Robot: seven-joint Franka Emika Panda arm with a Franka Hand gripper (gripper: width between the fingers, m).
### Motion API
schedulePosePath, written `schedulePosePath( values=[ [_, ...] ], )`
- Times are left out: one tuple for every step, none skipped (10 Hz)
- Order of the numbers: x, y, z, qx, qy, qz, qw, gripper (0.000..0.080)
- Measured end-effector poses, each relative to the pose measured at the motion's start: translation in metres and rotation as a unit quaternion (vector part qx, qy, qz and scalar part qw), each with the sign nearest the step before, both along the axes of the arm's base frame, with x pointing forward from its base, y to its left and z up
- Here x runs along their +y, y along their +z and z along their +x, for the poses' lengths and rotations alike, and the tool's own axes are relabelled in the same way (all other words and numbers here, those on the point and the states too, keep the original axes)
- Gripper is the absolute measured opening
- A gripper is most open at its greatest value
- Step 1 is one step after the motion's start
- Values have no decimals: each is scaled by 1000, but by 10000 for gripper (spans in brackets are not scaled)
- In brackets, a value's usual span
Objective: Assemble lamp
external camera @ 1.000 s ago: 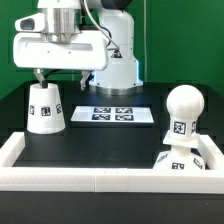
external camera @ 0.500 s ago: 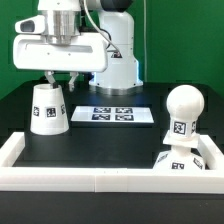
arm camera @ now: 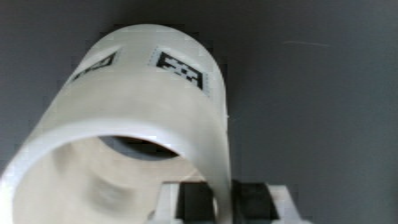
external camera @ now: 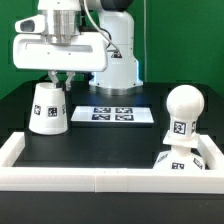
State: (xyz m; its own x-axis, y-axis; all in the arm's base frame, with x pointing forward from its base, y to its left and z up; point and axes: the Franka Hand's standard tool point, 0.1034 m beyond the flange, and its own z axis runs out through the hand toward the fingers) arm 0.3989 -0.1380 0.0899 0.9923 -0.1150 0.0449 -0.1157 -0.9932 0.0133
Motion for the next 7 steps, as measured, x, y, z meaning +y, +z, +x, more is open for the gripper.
schedulePosePath(
  values=[
    [5, 1, 0, 5, -6, 5, 1000, 48],
    [21, 12, 5, 11, -12, 18, 1000, 45],
    [38, 25, 11, 10, -23, 28, 999, 45],
    [51, 36, 21, 10, -30, 34, 999, 45],
    [62, 48, 33, 13, -43, 38, 998, 45],
    [74, 63, 46, 7, -49, 45, 998, 45],
    [86, 75, 60, -1, -54, 52, 997, 45]
  ],
)
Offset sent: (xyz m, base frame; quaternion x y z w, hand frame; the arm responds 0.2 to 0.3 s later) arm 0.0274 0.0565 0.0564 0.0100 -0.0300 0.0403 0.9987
